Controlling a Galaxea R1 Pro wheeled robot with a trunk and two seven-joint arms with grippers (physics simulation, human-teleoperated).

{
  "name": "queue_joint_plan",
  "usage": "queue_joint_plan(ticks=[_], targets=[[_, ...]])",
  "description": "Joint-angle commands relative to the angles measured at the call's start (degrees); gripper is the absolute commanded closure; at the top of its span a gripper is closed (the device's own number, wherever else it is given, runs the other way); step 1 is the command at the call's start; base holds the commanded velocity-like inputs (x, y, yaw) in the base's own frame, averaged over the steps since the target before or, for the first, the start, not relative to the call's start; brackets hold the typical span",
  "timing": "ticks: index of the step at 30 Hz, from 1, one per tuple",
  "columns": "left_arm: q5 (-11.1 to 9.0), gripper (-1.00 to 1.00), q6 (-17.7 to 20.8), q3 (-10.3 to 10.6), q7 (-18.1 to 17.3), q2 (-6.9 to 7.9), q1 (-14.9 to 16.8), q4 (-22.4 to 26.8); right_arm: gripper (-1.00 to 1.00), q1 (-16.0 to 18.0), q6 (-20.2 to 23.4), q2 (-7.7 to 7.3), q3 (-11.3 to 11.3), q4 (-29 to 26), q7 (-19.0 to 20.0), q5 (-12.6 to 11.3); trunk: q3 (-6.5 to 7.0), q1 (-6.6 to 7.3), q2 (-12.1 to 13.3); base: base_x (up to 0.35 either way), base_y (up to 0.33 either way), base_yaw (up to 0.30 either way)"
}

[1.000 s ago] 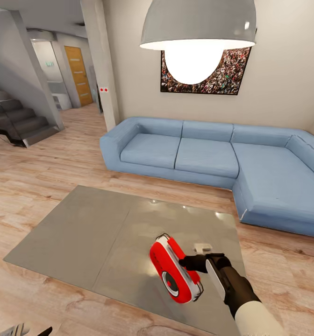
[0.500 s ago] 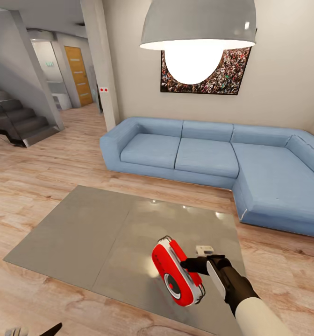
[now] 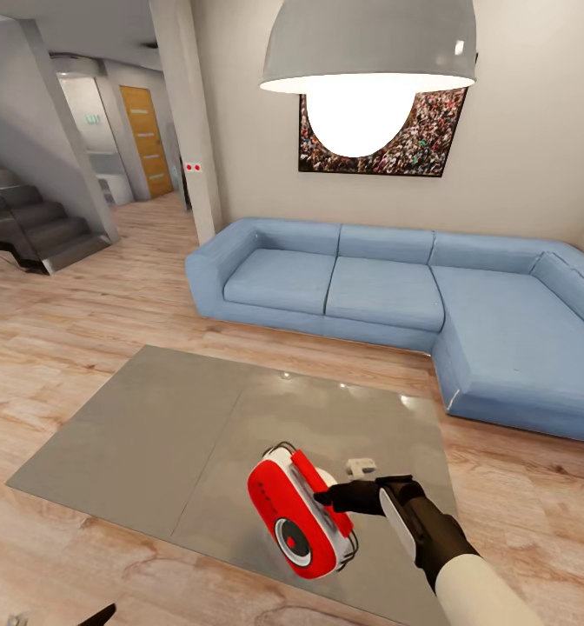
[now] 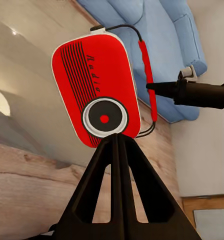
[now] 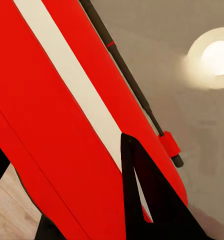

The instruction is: Turn on the radio receiver that's on the table in the living room.

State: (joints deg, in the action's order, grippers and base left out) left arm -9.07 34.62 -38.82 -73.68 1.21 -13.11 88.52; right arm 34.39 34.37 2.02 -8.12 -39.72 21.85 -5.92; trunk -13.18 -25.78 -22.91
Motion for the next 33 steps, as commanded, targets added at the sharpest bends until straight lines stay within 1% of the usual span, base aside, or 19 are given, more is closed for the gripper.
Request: queue_joint_plan(ticks=[1, 4, 7, 10, 11, 23, 33], targets=[[0.01, 1.0, 0.0, -0.24, 0.01, -0.07, 0.0, -0.01, 1.0, 0.0, 0.27, -0.02, 0.05, 0.03, -0.21, -1.09, 0.0, 0.0, -0.01, 0.0, 0.0, 0.0], [0.01, 1.0, 0.01, -1.22, 0.09, -0.22, 0.0, -0.01, 1.0, 0.01, 0.01, -0.07, 0.04, 0.1, -0.16, -1.23, 0.0, 0.0, -0.01, 0.0, 0.0, 0.0], [-0.01, 1.0, 0.05, -3.31, -0.01, -0.26, 0.01, -0.01, 1.0, -0.02, -0.84, -0.08, 0.05, 0.62, -0.15, -1.34, 0.0, 0.0, -0.01, 0.0, 0.0, 0.0], [-0.11, 1.0, 0.02, -4.79, -0.05, -0.41, 0.0, -0.01, 1.0, -0.02, -1.06, -0.14, 0.1, 1.07, -0.15, -1.35, 0.0, 0.0, -0.01, 0.0, 0.0, 0.0], [-0.13, 1.0, 0.01, -4.97, -0.05, -0.48, 0.0, -0.01, 1.0, -0.02, -1.09, -0.15, 0.11, 1.12, -0.15, -1.36, 0.0, 0.0, -0.01, 0.0, 0.0, 0.0], [-0.16, 1.0, 0.18, -5.14, -0.09, -0.53, 0.0, -0.01, 1.0, 0.0, -1.15, -0.09, -0.01, 1.14, -0.5, -0.74, 0.0, 0.0, -0.01, 0.0, 0.0, 0.0], [-0.16, 1.0, 0.35, -5.24, -0.15, -0.51, 0.01, 0.0, 1.0, 0.01, -0.92, -0.09, -0.01, 1.14, -0.15, -0.8, 0.0, 0.0, -0.01, 0.0, 0.0, 0.0]])
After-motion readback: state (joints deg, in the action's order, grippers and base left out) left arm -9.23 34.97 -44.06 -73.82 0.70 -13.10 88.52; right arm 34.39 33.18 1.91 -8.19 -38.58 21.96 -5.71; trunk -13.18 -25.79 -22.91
